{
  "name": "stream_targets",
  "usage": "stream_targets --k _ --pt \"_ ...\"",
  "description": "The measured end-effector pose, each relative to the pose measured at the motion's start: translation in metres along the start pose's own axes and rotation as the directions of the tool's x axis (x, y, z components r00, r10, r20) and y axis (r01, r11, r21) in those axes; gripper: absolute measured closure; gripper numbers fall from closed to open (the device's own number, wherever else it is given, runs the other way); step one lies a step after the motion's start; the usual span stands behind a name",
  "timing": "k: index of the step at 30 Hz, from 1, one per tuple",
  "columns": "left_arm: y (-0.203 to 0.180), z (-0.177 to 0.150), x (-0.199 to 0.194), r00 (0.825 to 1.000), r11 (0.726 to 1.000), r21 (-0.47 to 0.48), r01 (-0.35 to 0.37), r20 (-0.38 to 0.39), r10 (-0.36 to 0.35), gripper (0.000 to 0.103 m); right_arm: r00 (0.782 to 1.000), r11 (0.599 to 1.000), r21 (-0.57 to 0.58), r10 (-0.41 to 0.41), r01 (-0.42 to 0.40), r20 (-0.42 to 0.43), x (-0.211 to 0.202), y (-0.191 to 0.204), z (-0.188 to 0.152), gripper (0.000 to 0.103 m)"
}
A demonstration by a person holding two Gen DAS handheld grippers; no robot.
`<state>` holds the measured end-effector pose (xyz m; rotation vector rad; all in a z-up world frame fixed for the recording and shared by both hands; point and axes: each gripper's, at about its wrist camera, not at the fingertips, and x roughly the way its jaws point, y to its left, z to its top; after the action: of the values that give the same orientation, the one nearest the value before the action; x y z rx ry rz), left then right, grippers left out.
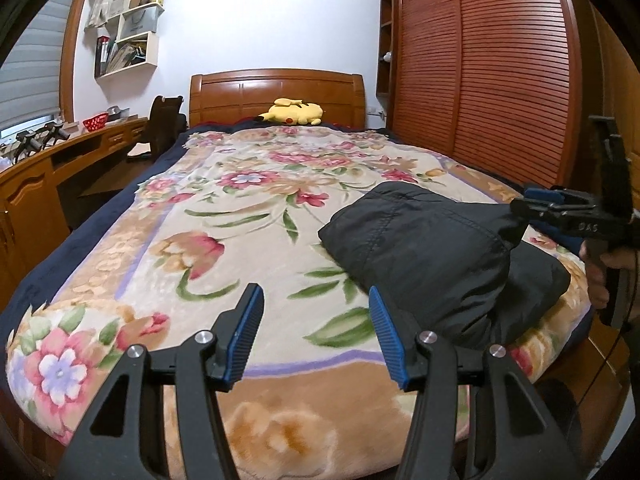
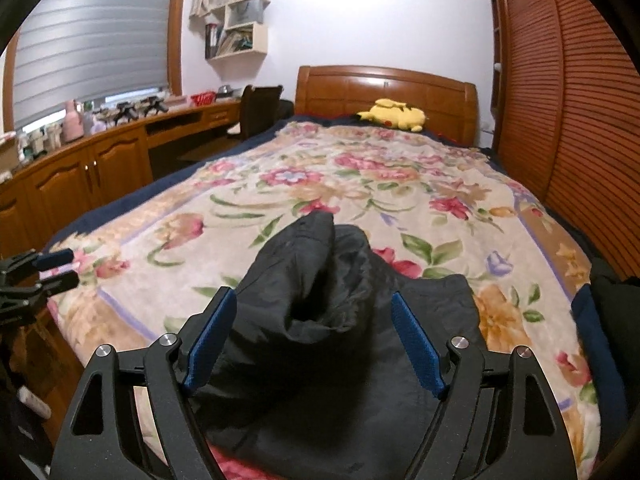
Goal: Fold large clothes
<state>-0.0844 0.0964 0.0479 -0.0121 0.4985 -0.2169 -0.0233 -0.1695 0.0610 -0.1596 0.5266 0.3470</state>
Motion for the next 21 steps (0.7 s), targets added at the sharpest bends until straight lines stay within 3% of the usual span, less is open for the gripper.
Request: stream_targets --k 11,21 --pt "0.004 -0.009 -0.006 1.000 1.000 0.002 -0.004 -0.006 0.004 0.049 0.995 1.000 0.018 -0.020 0.021 -0.099 0.038 -0.002 -0.017 0.017" --pt "0.001 -0.019 -0.001 1.000 1.000 0.005 -0.001 -0.025 0.001 0.049 0.984 0.990 0.136 0.051 -0.027 -0.174 0.065 -0.018 -0.034 0.017"
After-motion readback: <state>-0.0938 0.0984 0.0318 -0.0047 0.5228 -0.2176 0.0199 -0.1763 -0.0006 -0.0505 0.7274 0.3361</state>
